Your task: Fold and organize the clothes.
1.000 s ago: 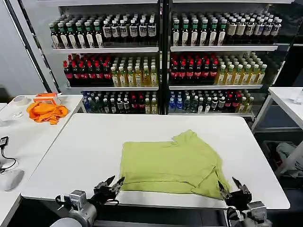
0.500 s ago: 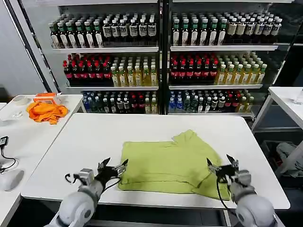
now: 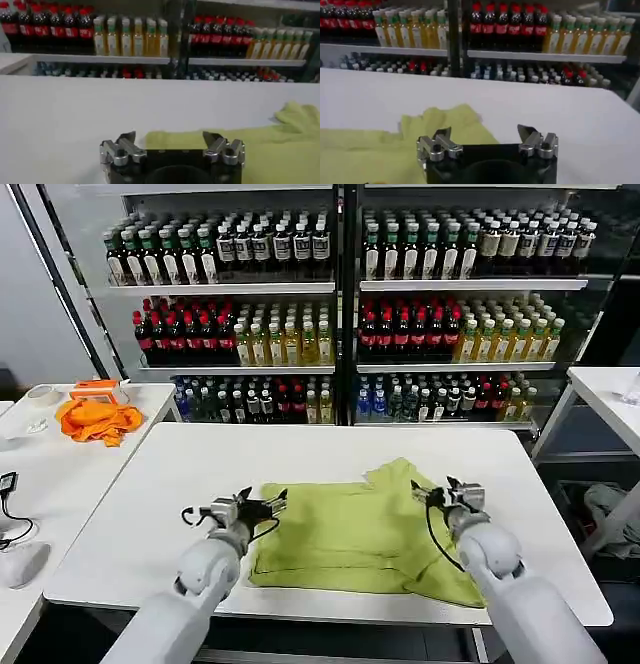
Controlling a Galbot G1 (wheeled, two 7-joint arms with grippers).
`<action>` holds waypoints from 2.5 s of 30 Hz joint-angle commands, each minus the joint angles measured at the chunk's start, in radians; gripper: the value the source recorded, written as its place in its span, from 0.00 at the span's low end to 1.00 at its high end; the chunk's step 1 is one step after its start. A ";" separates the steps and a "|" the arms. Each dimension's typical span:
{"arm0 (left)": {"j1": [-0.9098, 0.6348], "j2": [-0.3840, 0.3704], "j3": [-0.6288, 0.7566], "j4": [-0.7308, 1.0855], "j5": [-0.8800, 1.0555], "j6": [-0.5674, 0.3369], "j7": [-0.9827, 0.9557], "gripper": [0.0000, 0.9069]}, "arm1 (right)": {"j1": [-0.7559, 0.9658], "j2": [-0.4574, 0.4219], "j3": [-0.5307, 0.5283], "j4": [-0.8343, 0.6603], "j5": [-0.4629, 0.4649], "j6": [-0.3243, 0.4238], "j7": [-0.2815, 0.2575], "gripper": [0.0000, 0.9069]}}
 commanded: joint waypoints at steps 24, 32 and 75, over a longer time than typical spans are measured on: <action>-0.083 -0.052 0.062 0.171 -0.039 0.028 -0.013 0.01 | 0.190 0.117 -0.103 -0.307 0.008 0.039 -0.026 0.00; -0.067 -0.032 0.045 0.121 -0.071 0.001 -0.007 0.01 | 0.164 0.103 -0.093 -0.247 0.018 0.048 -0.029 0.00; 0.276 0.199 -0.066 -0.375 -0.139 -0.057 0.022 0.02 | -0.529 -0.098 0.310 0.610 0.036 0.023 0.013 0.00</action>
